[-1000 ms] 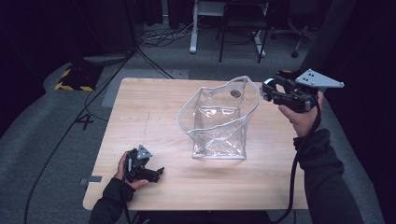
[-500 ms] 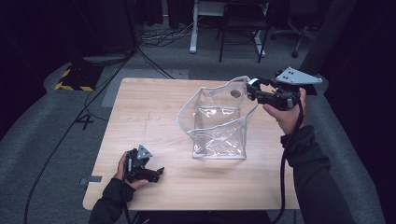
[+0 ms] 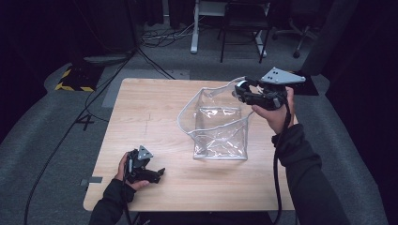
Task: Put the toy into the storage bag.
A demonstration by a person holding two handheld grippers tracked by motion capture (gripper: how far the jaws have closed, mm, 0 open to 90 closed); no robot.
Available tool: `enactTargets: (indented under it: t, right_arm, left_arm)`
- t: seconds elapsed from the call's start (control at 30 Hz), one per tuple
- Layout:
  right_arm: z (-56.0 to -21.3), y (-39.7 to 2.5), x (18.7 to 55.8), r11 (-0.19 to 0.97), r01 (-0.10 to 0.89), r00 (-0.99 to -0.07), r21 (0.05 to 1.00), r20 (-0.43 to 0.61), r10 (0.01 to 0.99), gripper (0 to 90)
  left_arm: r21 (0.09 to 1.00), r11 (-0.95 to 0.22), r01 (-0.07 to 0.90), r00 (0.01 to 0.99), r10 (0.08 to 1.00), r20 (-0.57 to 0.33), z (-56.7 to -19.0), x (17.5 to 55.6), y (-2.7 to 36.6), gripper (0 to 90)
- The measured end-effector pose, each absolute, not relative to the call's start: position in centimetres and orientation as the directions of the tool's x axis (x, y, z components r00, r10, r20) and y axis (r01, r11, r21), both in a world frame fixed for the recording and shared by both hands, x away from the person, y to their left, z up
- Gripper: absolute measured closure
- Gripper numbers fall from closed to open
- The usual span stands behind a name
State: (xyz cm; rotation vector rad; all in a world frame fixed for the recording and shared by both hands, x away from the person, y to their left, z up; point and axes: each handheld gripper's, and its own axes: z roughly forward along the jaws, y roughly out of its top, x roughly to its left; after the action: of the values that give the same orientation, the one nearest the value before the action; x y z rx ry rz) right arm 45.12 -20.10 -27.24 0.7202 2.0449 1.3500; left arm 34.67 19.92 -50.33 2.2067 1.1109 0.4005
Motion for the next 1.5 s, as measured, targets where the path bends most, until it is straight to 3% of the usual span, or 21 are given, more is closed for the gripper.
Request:
enactTargets:
  t: [1.5]
  right_arm:
    - [-31.7, -19.2, 47.8, 0.481, 0.300, -0.743, 0.824, -0.115, 0.659, 48.4]
  left_arm:
    - [0.654, -0.447, 0.610, 0.598, 0.801, -0.011, -50.3, 34.7, 19.9, 0.7]
